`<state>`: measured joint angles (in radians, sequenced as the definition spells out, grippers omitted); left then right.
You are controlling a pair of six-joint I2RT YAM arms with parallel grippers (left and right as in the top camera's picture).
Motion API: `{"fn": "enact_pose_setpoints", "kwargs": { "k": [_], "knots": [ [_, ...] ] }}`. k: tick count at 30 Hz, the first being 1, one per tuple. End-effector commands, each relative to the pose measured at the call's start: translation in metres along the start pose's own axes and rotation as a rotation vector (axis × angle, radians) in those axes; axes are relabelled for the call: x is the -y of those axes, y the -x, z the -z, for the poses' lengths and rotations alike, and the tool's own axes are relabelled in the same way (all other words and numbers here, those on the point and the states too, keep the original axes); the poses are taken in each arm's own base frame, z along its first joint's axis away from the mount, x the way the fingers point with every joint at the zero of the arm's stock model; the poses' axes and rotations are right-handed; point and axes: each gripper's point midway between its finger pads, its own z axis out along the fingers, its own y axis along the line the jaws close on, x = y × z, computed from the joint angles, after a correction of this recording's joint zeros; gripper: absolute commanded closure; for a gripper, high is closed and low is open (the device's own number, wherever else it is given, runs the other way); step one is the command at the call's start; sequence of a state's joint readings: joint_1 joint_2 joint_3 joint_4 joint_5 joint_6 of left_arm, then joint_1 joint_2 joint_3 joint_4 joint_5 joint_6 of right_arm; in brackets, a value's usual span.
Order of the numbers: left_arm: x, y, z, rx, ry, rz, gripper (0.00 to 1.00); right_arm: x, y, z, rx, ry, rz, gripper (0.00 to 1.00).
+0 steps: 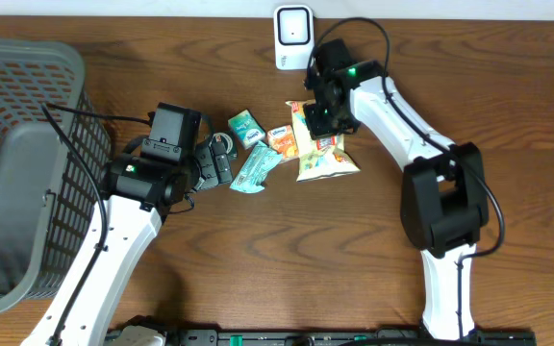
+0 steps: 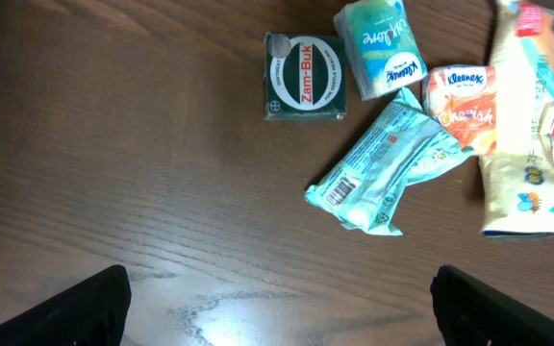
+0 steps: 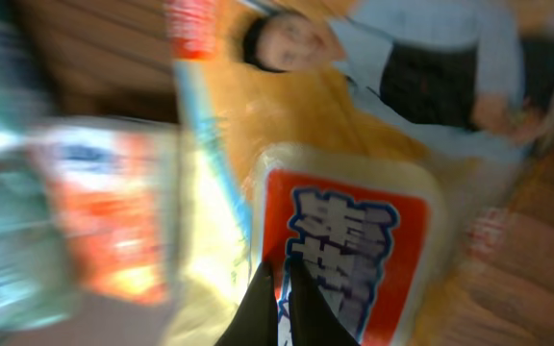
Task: Scan the item barcode
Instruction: 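Grasp the yellow snack bag with the right gripper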
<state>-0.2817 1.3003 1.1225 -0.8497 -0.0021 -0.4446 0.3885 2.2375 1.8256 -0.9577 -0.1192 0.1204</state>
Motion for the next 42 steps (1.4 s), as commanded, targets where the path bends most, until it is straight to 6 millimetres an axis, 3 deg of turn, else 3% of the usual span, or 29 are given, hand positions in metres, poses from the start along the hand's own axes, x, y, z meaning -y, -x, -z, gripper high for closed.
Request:
{"fn": "enact_pose_setpoints", "kwargs": {
  "k": [1, 5, 10, 12, 14, 19, 29, 31, 34, 36, 42],
  "knots": [
    [0.001, 0.004, 0.004, 0.012, -0.004, 0.003, 0.02, 0.027, -0.007, -0.015, -0.039, -0.140, -0.046, 0.99],
    [0.001, 0.004, 0.004, 0.012, -0.004, 0.003, 0.02, 0.028, 0.004, 0.007, 0.007, -0.161, -0.044, 0.99],
    [0.001, 0.004, 0.004, 0.012, -0.004, 0.003, 0.02, 0.024, 0.019, 0.065, 0.094, -0.163, -0.045, 0.99],
    [0.001, 0.004, 0.004, 0.012, -0.004, 0.003, 0.02, 0.021, 0.018, 0.085, 0.115, -0.160, -0.044, 0.99],
    [0.001, 0.004, 0.004, 0.013, -0.004, 0.003, 0.02, 0.020, 0.012, 0.093, 0.101, -0.160, -0.043, 0.97],
    [0.001, 0.004, 0.004, 0.012, -0.004, 0.003, 0.02, 0.020, -0.017, 0.075, -0.014, -0.163, -0.056, 0.97],
    [0.001, 0.004, 0.004, 0.012, -0.004, 0.003, 0.02, 0.003, -0.079, -0.015, -0.156, -0.007, -0.077, 0.99],
    [0.001, 0.004, 0.004, 0.012, -0.004, 0.003, 0.02, 0.007, -0.093, -0.021, -0.193, -0.016, -0.082, 0.99],
    [0.001, 0.004, 0.004, 0.012, -0.004, 0.003, 0.02, 0.013, -0.098, -0.013, -0.225, -0.045, -0.094, 0.99],
    [0.001, 0.004, 0.004, 0.012, -0.004, 0.003, 0.02, 0.020, -0.090, 0.004, -0.219, -0.075, -0.103, 0.99],
    [0.001, 0.004, 0.004, 0.012, -0.004, 0.003, 0.02, 0.018, -0.034, 0.071, -0.071, -0.058, -0.076, 0.99]
  ]
}}
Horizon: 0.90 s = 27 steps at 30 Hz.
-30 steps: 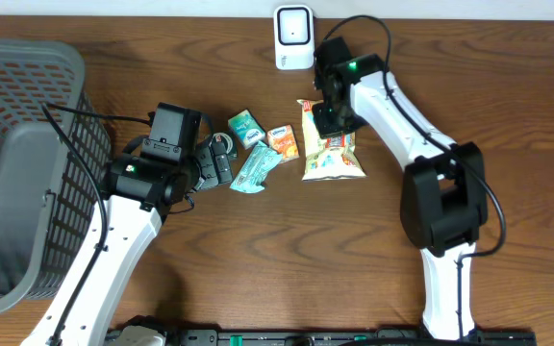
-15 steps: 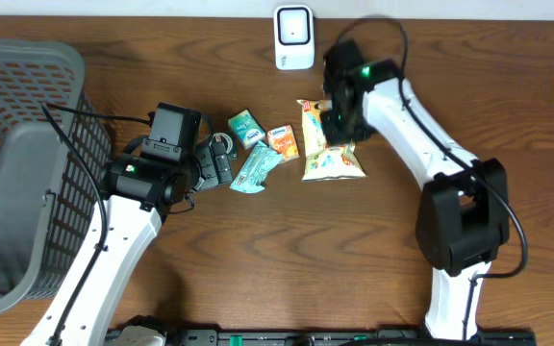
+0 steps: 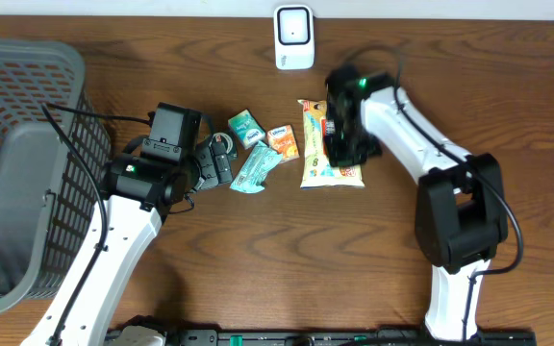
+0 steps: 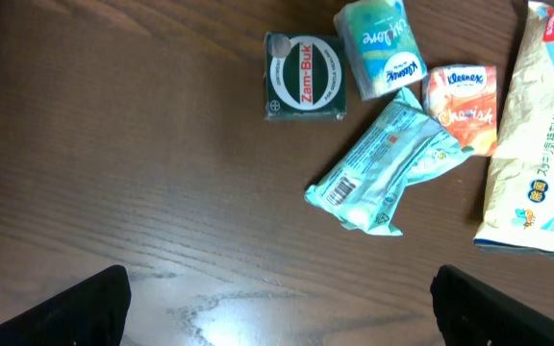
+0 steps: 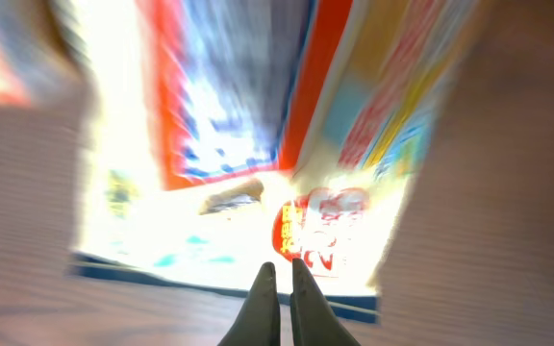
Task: Scan the item barcode
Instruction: 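Grasp the yellow snack bag with the right gripper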
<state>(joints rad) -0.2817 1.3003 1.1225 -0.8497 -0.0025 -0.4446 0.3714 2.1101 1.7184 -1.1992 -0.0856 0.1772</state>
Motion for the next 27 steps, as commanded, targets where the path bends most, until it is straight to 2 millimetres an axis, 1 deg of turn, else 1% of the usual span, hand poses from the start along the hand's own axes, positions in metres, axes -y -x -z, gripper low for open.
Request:
{"fn": "enact_pose_setpoints", "kwargs": {
  "k": [1, 3, 4, 5, 6, 8, 10, 13, 15, 18, 20, 22, 24, 25, 27],
  "knots": [
    [0.001, 0.004, 0.004, 0.012, -0.004, 0.003, 0.02, -0.002, 0.041, 0.054, 0.179, 0.019, 0.022, 0.99],
    [0.001, 0.004, 0.004, 0.012, -0.004, 0.003, 0.02, -0.007, 0.056, 0.070, 0.247, 0.030, 0.028, 0.98],
    [0.001, 0.004, 0.004, 0.012, -0.004, 0.003, 0.02, -0.008, 0.062, 0.073, 0.273, 0.034, 0.030, 0.96],
    [0.001, 0.004, 0.004, 0.012, -0.004, 0.003, 0.02, -0.009, 0.068, 0.075, 0.299, 0.039, 0.032, 0.93],
    [0.001, 0.004, 0.004, 0.012, -0.004, 0.003, 0.02, -0.010, 0.072, 0.076, 0.314, 0.041, 0.033, 0.93],
    [0.001, 0.004, 0.004, 0.012, -0.004, 0.003, 0.02, -0.010, 0.077, 0.070, 0.328, 0.043, 0.034, 0.92],
    [0.001, 0.004, 0.004, 0.012, -0.004, 0.003, 0.02, -0.010, 0.079, 0.059, 0.323, 0.044, 0.028, 0.92],
    [0.001, 0.004, 0.004, 0.012, -0.004, 0.003, 0.02, -0.008, 0.078, 0.034, 0.298, 0.044, 0.002, 0.93],
    [0.001, 0.004, 0.004, 0.012, -0.004, 0.003, 0.02, -0.005, 0.073, 0.011, 0.270, 0.041, -0.017, 0.99],
    [0.001, 0.004, 0.004, 0.012, -0.004, 0.003, 0.02, -0.002, 0.066, -0.016, 0.254, 0.042, -0.049, 0.99],
    [0.001, 0.004, 0.004, 0.012, -0.004, 0.003, 0.02, 0.000, 0.064, -0.028, 0.256, 0.042, -0.048, 0.98],
    [0.001, 0.004, 0.004, 0.012, -0.004, 0.003, 0.02, 0.002, 0.061, -0.036, 0.254, 0.034, -0.050, 0.98],
    [0.001, 0.004, 0.004, 0.012, -0.004, 0.003, 0.03, 0.004, 0.061, -0.037, 0.251, 0.029, -0.052, 0.99],
    [0.001, 0.004, 0.004, 0.012, -0.004, 0.003, 0.02, 0.005, 0.061, -0.035, 0.252, 0.022, -0.054, 0.99],
    [0.001, 0.004, 0.004, 0.012, -0.004, 0.003, 0.02, 0.008, 0.063, -0.026, 0.257, 0.015, -0.059, 0.99]
  ]
}}
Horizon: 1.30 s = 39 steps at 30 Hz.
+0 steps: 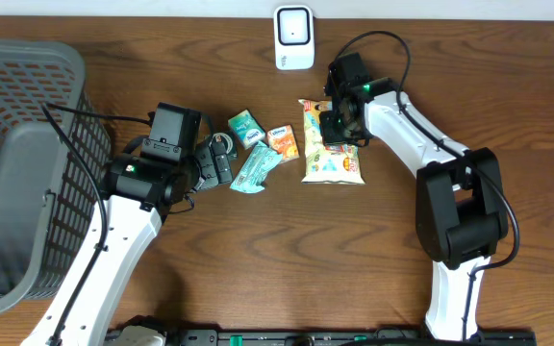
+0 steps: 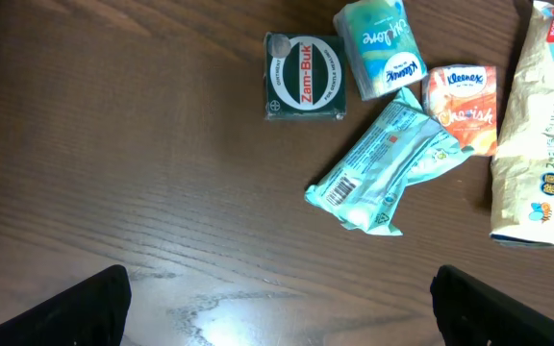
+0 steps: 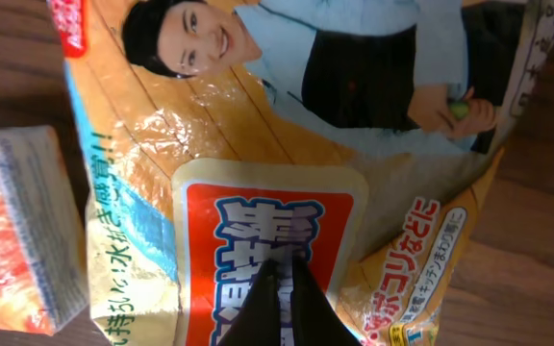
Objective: Scan the item barcode
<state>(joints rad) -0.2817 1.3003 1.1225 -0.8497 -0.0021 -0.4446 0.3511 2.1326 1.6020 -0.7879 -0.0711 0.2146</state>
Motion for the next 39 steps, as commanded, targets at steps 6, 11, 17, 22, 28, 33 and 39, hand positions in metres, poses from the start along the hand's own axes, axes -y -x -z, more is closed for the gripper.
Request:
{"fn": "enact_pose_setpoints", "kwargs": {
  "k": [6, 11, 17, 22, 28, 33, 39],
  "knots": [
    [0.001, 0.004, 0.004, 0.012, -0.004, 0.003, 0.02, 0.003, 0.033, 0.068, 0.039, -0.018, -0.036, 0.96],
    [0.001, 0.004, 0.004, 0.012, -0.004, 0.003, 0.02, -0.015, 0.045, 0.094, 0.077, 0.002, -0.006, 0.73],
    [0.001, 0.004, 0.004, 0.012, -0.004, 0.003, 0.02, -0.040, 0.028, 0.075, 0.045, -0.001, 0.055, 0.48],
    [0.001, 0.004, 0.004, 0.012, -0.004, 0.003, 0.02, -0.033, 0.013, 0.045, 0.074, -0.193, 0.066, 0.30],
    [0.001, 0.004, 0.004, 0.012, -0.004, 0.003, 0.02, -0.030, 0.004, 0.012, 0.163, -0.318, 0.094, 0.24],
    [0.001, 0.004, 0.004, 0.012, -0.004, 0.003, 0.02, -0.013, -0.005, 0.001, 0.187, -0.410, 0.070, 0.26],
    [0.001, 0.004, 0.004, 0.012, -0.004, 0.003, 0.02, 0.005, -0.010, -0.002, 0.169, -0.450, 0.051, 0.32]
  ]
}}
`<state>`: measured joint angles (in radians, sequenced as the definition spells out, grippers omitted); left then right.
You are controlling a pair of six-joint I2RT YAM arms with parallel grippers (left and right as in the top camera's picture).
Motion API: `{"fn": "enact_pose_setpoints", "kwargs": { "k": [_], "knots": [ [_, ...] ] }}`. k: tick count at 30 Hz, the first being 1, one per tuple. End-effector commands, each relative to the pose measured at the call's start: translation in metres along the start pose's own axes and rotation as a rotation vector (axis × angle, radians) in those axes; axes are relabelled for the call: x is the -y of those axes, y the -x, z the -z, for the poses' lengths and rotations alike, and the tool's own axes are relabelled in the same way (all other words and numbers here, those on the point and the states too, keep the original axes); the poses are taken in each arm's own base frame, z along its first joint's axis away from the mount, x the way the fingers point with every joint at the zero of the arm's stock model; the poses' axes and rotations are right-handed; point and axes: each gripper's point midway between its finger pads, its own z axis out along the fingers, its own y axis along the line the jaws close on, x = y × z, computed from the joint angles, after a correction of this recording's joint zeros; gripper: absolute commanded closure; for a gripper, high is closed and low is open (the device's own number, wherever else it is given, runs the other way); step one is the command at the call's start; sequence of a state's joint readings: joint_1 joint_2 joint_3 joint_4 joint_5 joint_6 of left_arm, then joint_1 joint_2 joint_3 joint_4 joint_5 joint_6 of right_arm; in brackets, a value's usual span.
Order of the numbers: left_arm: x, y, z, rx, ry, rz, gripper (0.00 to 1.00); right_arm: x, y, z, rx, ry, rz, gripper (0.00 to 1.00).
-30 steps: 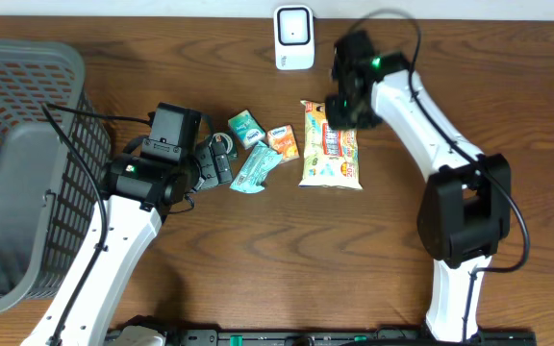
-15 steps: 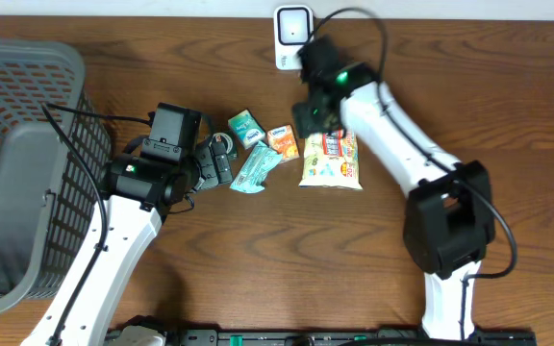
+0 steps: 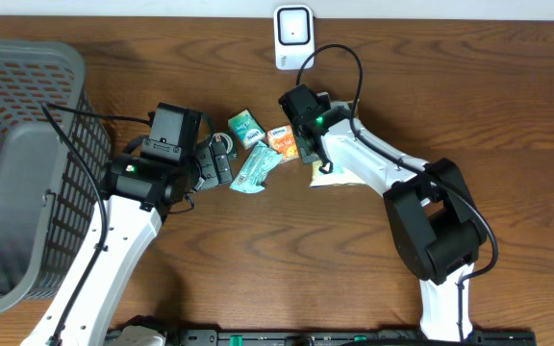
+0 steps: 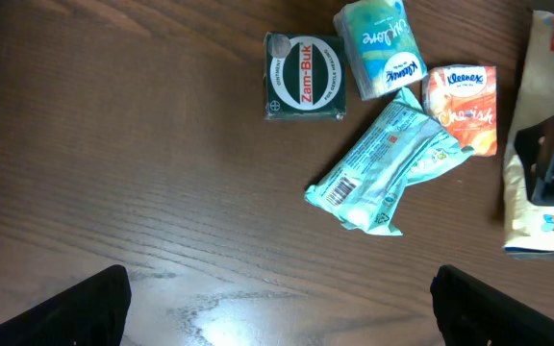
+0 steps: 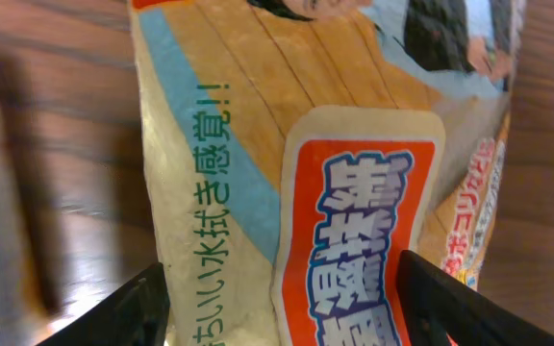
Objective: Scan the item barcode
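A yellow snack bag (image 3: 340,174) (image 5: 354,183) with an orange label lies flat on the wooden table, right of the other items. My right gripper (image 3: 303,130) (image 5: 282,293) is open low over the bag's left part, one finger on each side of the label. The white scanner (image 3: 294,37) stands at the table's back edge. My left gripper (image 3: 216,159) (image 4: 277,303) is open above bare wood, left of the items and holding nothing. In the left wrist view the bag (image 4: 537,207) shows at the right edge, partly covered by the right gripper.
Small items lie left of the bag: a green Zam-Buk box (image 4: 304,77), a teal tissue pack (image 4: 381,46), an orange Kleenex pack (image 4: 462,106) and a green wipes packet (image 4: 383,168). A grey wire basket (image 3: 27,144) fills the table's left end.
My right gripper was shut over the bag's upper middle; now it is open and farther left, over the bag's left part. The left arm has not moved.
First my right gripper was shut on top of the tilted bag. Then it was at the bag's right side and the bag lay more upright. Then it stood shut over the bag's middle. Now it is open over the left part. The left arm stayed still.
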<state>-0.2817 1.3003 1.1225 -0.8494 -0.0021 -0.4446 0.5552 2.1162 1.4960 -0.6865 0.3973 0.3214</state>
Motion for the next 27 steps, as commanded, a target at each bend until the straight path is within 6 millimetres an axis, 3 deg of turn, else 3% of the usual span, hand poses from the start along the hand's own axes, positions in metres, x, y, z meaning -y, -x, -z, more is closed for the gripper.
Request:
{"fn": "enact_pose_setpoints", "kwargs": {
  "k": [1, 5, 8, 17, 20, 27],
  "knots": [
    [0.001, 0.004, 0.004, 0.012, -0.004, 0.003, 0.02, 0.019, -0.002, -0.005, 0.003, -0.068, -0.036, 0.35],
    [0.001, 0.004, 0.004, 0.012, -0.004, 0.003, 0.02, 0.024, -0.004, -0.007, -0.012, -0.076, -0.037, 0.47],
    [0.001, 0.004, 0.004, 0.012, -0.004, 0.003, 0.02, 0.026, -0.003, -0.007, -0.009, -0.084, -0.029, 0.47],
    [0.001, 0.004, 0.004, 0.012, -0.004, 0.003, 0.02, 0.030, 0.023, 0.019, 0.039, -0.100, 0.028, 0.29],
    [0.001, 0.004, 0.004, 0.012, -0.004, 0.003, 0.02, 0.023, 0.030, 0.022, 0.063, -0.078, 0.023, 0.27],
    [0.001, 0.004, 0.004, 0.012, -0.004, 0.003, 0.02, 0.009, 0.020, -0.005, 0.061, -0.044, 0.038, 0.25]
  ]
}}
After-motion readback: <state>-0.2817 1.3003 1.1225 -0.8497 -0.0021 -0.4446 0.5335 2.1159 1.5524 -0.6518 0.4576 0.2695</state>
